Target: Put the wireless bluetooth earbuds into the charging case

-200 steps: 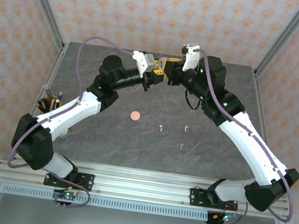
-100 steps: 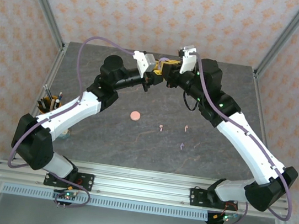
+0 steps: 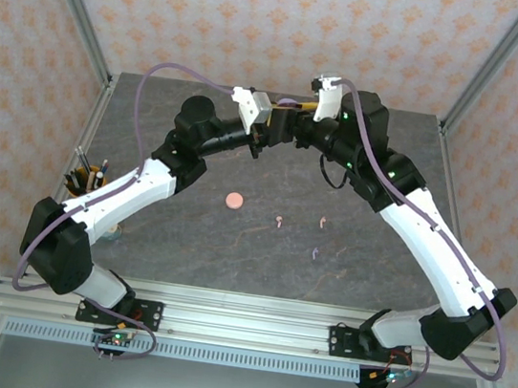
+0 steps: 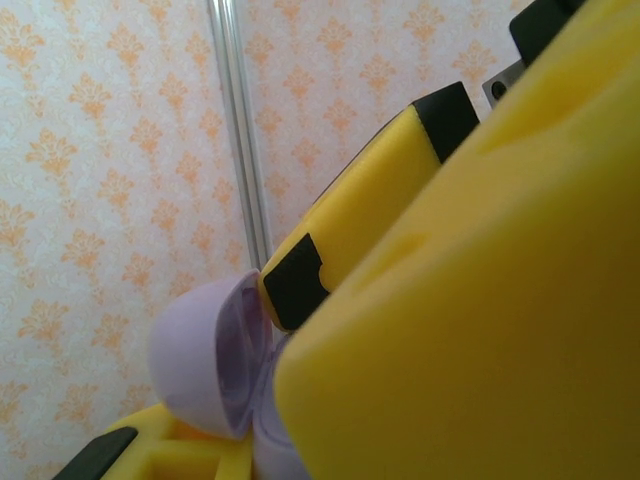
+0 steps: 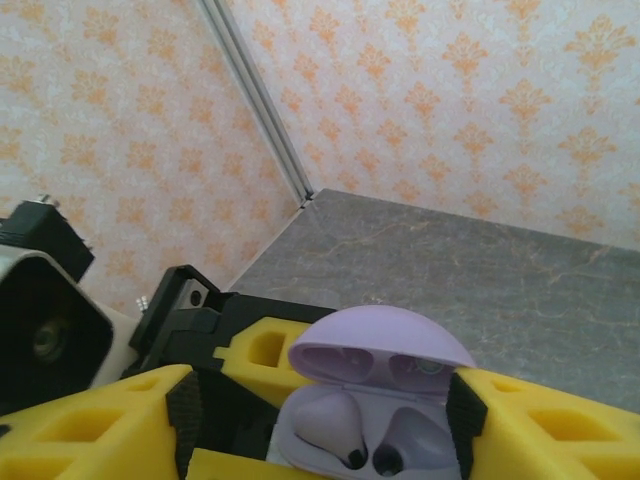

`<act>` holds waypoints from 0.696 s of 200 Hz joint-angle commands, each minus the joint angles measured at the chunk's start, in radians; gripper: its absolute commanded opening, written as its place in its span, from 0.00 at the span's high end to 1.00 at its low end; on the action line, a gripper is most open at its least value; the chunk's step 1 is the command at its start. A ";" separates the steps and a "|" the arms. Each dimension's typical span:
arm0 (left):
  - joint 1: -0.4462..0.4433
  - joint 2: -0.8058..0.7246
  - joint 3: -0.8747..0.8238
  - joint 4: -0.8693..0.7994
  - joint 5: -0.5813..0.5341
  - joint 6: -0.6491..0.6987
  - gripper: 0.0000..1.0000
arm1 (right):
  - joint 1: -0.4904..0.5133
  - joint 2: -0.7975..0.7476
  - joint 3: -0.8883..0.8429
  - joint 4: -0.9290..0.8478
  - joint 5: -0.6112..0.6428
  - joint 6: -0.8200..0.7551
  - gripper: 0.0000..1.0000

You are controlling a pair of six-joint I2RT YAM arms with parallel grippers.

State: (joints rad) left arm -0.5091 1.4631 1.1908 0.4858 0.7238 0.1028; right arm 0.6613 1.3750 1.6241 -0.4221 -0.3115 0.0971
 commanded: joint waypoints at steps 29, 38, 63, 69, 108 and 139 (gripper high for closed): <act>-0.019 0.000 -0.016 0.117 0.017 -0.035 1.00 | -0.008 0.035 0.115 -0.090 -0.004 0.082 0.22; -0.019 0.000 -0.026 0.122 0.014 -0.037 1.00 | -0.009 0.038 0.124 -0.092 -0.009 0.094 0.20; -0.020 -0.004 -0.049 0.133 0.010 -0.041 1.00 | -0.015 0.036 0.139 -0.095 -0.014 0.126 0.19; -0.020 -0.006 -0.053 0.135 0.008 -0.041 1.00 | -0.021 0.034 0.141 -0.096 -0.015 0.139 0.19; -0.020 -0.006 -0.092 0.157 0.001 -0.033 1.00 | -0.091 -0.008 0.115 -0.082 -0.039 0.272 0.20; -0.020 -0.015 -0.160 0.196 -0.014 -0.012 1.00 | -0.133 -0.082 0.055 -0.136 0.026 0.315 0.20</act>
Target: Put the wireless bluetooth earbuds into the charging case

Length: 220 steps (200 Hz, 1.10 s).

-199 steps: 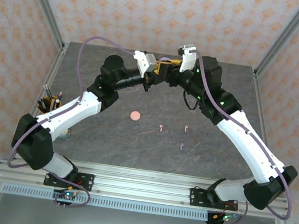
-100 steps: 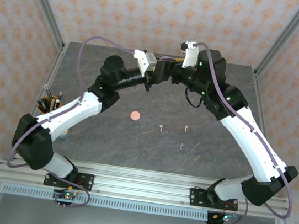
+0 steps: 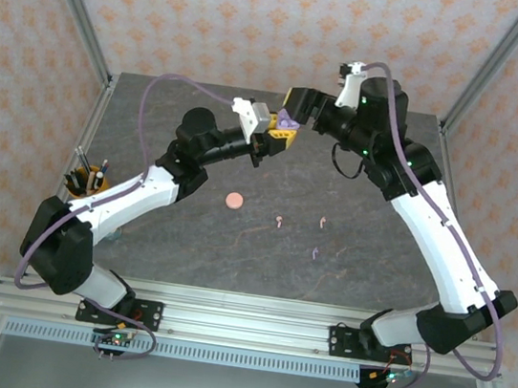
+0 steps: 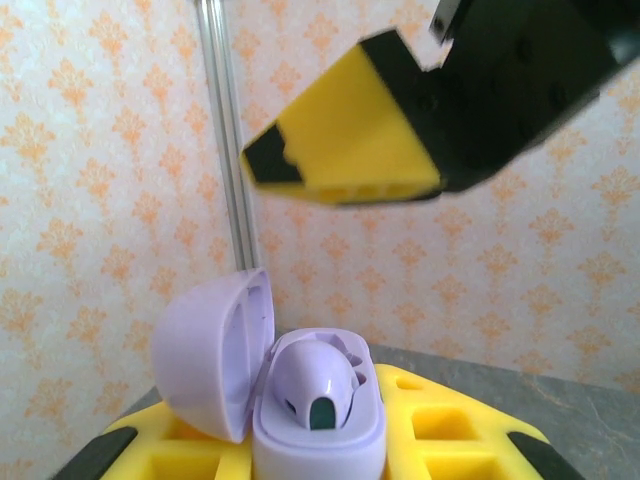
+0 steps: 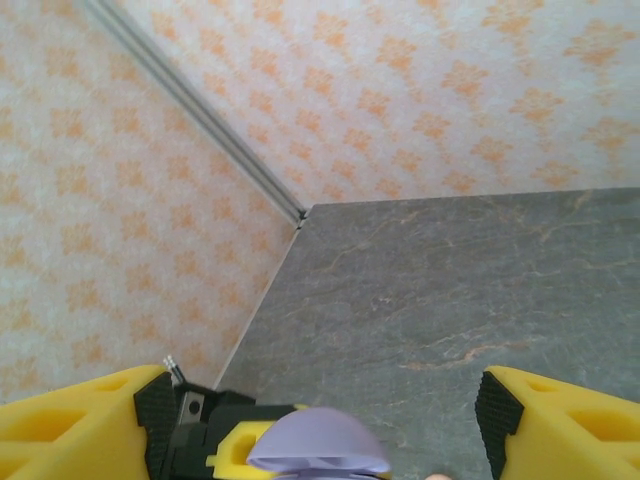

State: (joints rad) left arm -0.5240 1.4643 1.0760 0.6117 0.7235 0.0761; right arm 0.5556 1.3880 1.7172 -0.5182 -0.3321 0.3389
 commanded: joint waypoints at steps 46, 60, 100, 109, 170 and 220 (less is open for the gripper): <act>-0.004 -0.055 -0.125 0.071 -0.017 0.025 1.00 | -0.085 -0.188 -0.228 -0.256 0.189 0.144 0.24; -0.004 -0.073 -0.148 0.069 -0.016 0.027 1.00 | -0.087 -0.200 -0.315 -0.302 0.226 0.159 0.25; -0.005 -0.116 -0.182 0.073 -0.019 0.016 1.00 | -0.089 -0.157 -0.592 -0.363 0.234 0.220 0.30; -0.005 -0.120 -0.180 0.073 -0.019 0.011 1.00 | -0.089 -0.135 -0.651 -0.353 0.206 0.231 0.33; -0.007 -0.155 -0.191 0.054 -0.016 0.008 1.00 | -0.079 -0.057 -0.812 -0.302 0.127 0.281 0.45; -0.007 -0.172 -0.211 0.074 -0.024 0.008 1.00 | -0.031 0.052 -0.814 -0.261 0.131 0.355 0.49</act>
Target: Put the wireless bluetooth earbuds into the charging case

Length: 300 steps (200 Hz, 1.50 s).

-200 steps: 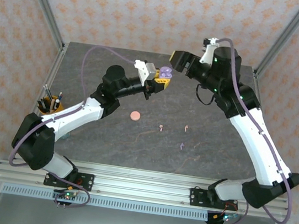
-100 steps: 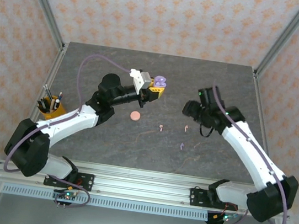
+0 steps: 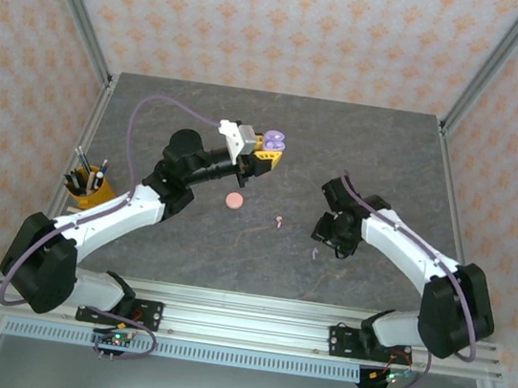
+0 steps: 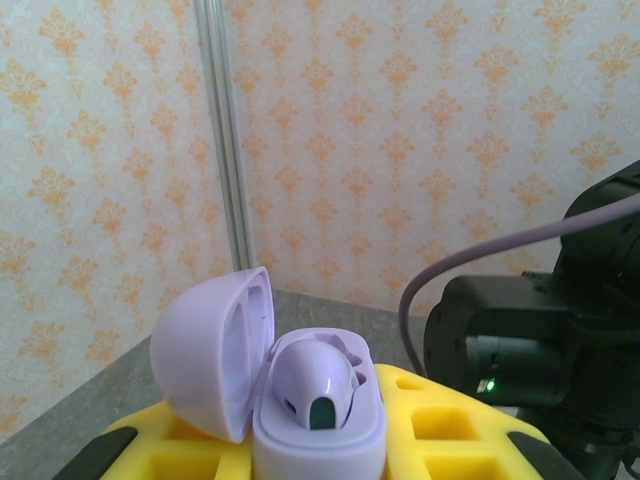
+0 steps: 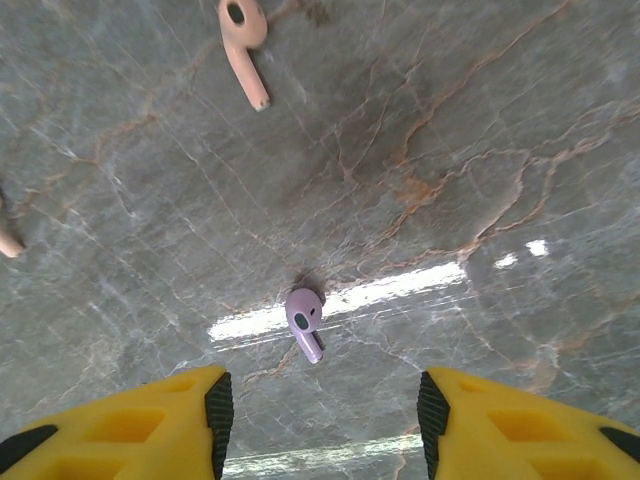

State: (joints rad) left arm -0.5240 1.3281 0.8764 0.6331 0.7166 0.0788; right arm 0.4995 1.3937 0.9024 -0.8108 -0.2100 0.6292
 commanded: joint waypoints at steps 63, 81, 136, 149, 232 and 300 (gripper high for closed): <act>-0.007 -0.058 -0.026 0.047 -0.016 0.006 1.00 | 0.044 0.131 -0.012 0.106 0.051 0.141 0.57; -0.007 -0.056 -0.025 0.047 -0.014 0.006 1.00 | 0.047 0.156 -0.008 0.105 0.051 0.144 0.59; -0.007 -0.053 -0.020 0.047 -0.006 0.008 1.00 | 0.055 0.173 -0.035 0.119 0.050 0.163 0.60; -0.007 -0.053 -0.020 0.047 -0.006 0.009 1.00 | 0.060 0.177 -0.039 0.121 0.048 0.167 0.60; -0.008 -0.054 -0.021 0.042 -0.006 0.012 1.00 | 0.068 0.211 -0.053 0.147 0.056 0.175 0.65; -0.007 -0.053 -0.014 0.040 -0.006 0.012 1.00 | 0.069 0.206 -0.061 0.156 0.057 0.180 0.74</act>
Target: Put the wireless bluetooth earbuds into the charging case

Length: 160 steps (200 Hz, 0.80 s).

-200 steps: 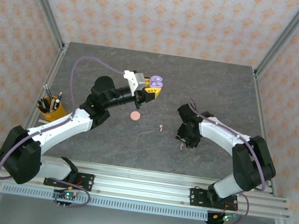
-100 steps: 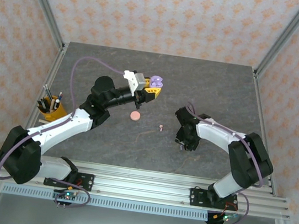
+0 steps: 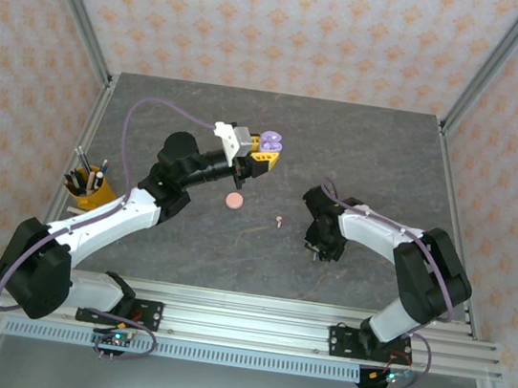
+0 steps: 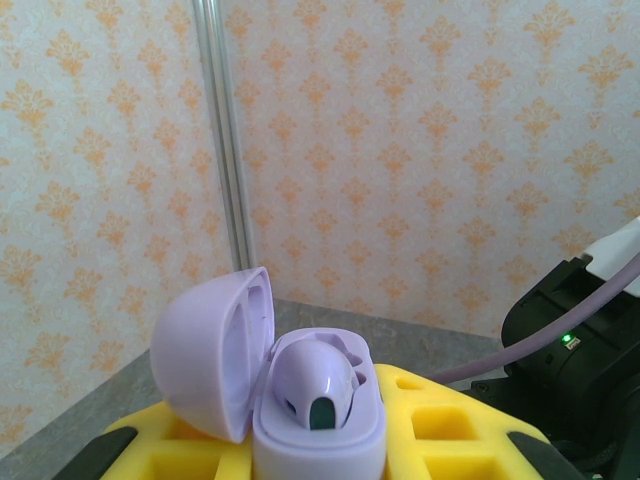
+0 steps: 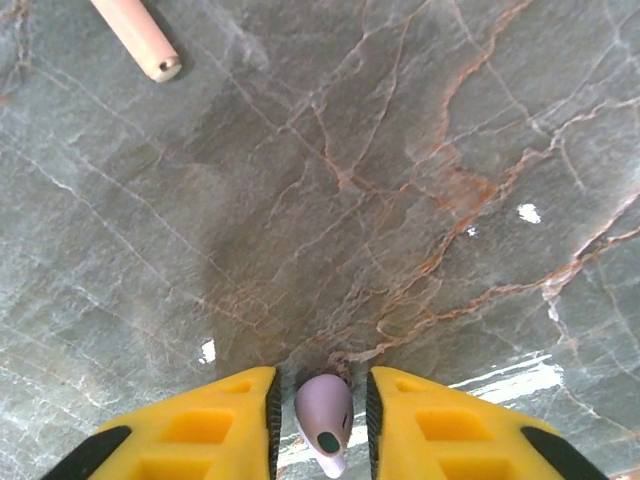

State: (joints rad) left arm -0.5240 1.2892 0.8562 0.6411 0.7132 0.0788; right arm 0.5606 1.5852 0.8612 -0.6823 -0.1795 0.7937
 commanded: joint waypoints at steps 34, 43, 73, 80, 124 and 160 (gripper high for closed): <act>-0.007 -0.011 0.010 0.030 -0.003 0.012 1.00 | 0.007 -0.004 -0.024 0.033 0.021 0.021 0.80; -0.008 -0.011 0.011 0.028 -0.003 0.012 1.00 | 0.007 -0.011 -0.026 0.037 0.020 0.022 0.81; -0.007 -0.011 0.012 0.027 -0.004 0.012 1.00 | 0.007 -0.033 -0.027 0.043 0.019 0.020 0.82; -0.007 -0.010 0.013 0.027 -0.004 0.011 1.00 | 0.007 -0.040 -0.030 0.048 0.018 0.018 0.83; -0.008 -0.010 0.016 0.018 -0.008 0.013 1.00 | 0.007 -0.116 -0.044 0.068 0.021 0.013 0.84; -0.008 -0.011 0.023 0.007 -0.011 0.017 1.00 | 0.006 -0.203 -0.043 0.084 0.028 0.001 0.84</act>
State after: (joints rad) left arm -0.5240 1.2892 0.8562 0.6399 0.7132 0.0788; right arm 0.5606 1.4502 0.8253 -0.6193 -0.1795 0.8009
